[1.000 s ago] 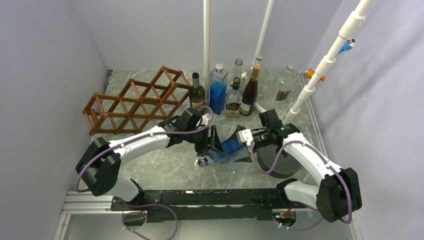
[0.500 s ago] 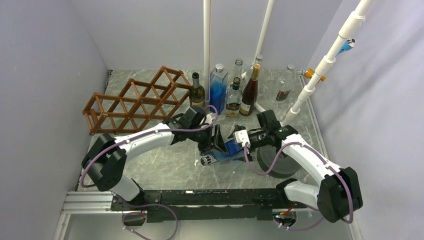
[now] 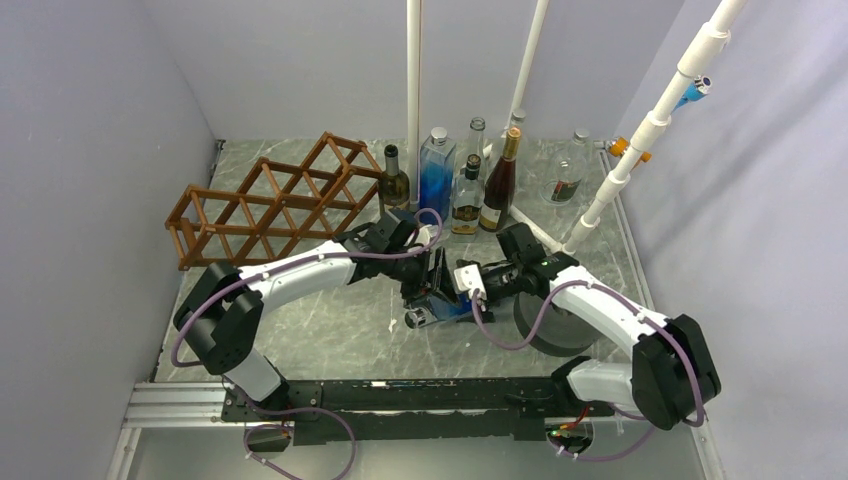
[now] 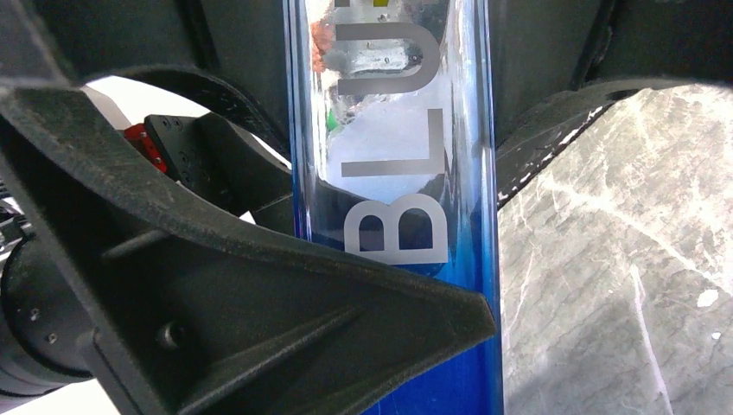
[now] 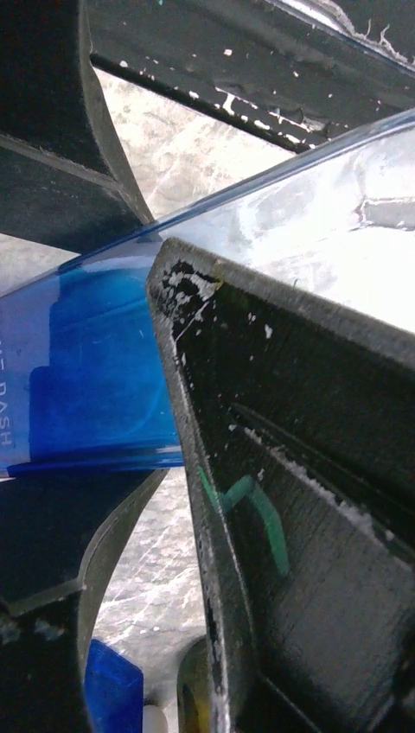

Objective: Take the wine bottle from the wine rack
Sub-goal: Place the wine bottle at the center of the board.

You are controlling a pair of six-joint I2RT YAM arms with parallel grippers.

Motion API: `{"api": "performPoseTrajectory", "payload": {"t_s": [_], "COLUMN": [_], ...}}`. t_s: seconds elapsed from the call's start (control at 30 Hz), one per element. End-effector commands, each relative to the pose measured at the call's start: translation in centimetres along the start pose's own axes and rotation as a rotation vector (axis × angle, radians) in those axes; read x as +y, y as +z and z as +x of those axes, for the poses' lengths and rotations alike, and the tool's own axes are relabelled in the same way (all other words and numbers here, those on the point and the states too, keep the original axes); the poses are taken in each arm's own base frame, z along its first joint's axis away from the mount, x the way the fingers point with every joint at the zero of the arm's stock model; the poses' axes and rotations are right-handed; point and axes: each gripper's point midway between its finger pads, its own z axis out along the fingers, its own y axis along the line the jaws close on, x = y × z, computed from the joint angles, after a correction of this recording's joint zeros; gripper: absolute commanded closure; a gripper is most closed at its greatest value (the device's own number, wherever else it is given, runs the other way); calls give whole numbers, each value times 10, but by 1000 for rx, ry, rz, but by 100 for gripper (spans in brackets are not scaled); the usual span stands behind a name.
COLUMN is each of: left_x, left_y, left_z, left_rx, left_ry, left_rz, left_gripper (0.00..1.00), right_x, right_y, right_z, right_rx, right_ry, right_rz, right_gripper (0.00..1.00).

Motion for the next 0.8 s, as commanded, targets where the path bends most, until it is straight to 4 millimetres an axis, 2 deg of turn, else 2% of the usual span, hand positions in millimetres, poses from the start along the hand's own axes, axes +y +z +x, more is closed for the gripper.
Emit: {"api": "performPoseTrajectory", "payload": {"t_s": [0.0, 0.13, 0.23, 0.27, 0.3, 0.37, 0.4, 0.47, 0.57, 0.77], "left_x": [-63, -60, -58, -57, -56, -56, -55, -57, -56, -45], "left_y": [-20, -21, -22, -23, -23, -25, -26, -29, -33, -43], "left_z": [-4, -2, 0, 0, 0, 0, 1, 1, 1, -5], "left_rx": [-10, -7, -8, -6, -6, -12, -16, -26, -39, -118], "left_ry": [204, 208, 206, 204, 205, 214, 220, 233, 248, 273], "left_rz": [194, 192, 196, 195, 196, 199, 201, 212, 212, 160], "left_gripper": [100, 98, 92, 88, 82, 62, 51, 36, 23, 5], "right_x": [-6, -5, -5, -5, -5, -5, -5, -4, -4, -4], "right_y": [3, 4, 4, 4, 4, 4, 4, 3, 2, 0], "right_z": [1, 5, 3, 2, 2, 1, 0, -2, -7, -13], "right_rx": [-4, 13, 10, 8, 8, 5, 3, -7, -21, -52], "right_ry": [-29, -33, -32, -35, -33, -34, -35, -40, -49, -41], "right_rz": [5, -22, -34, -36, -39, -42, -43, -47, -44, -46], "right_gripper": [24, 43, 64, 76, 82, 97, 100, 100, 100, 100]}}
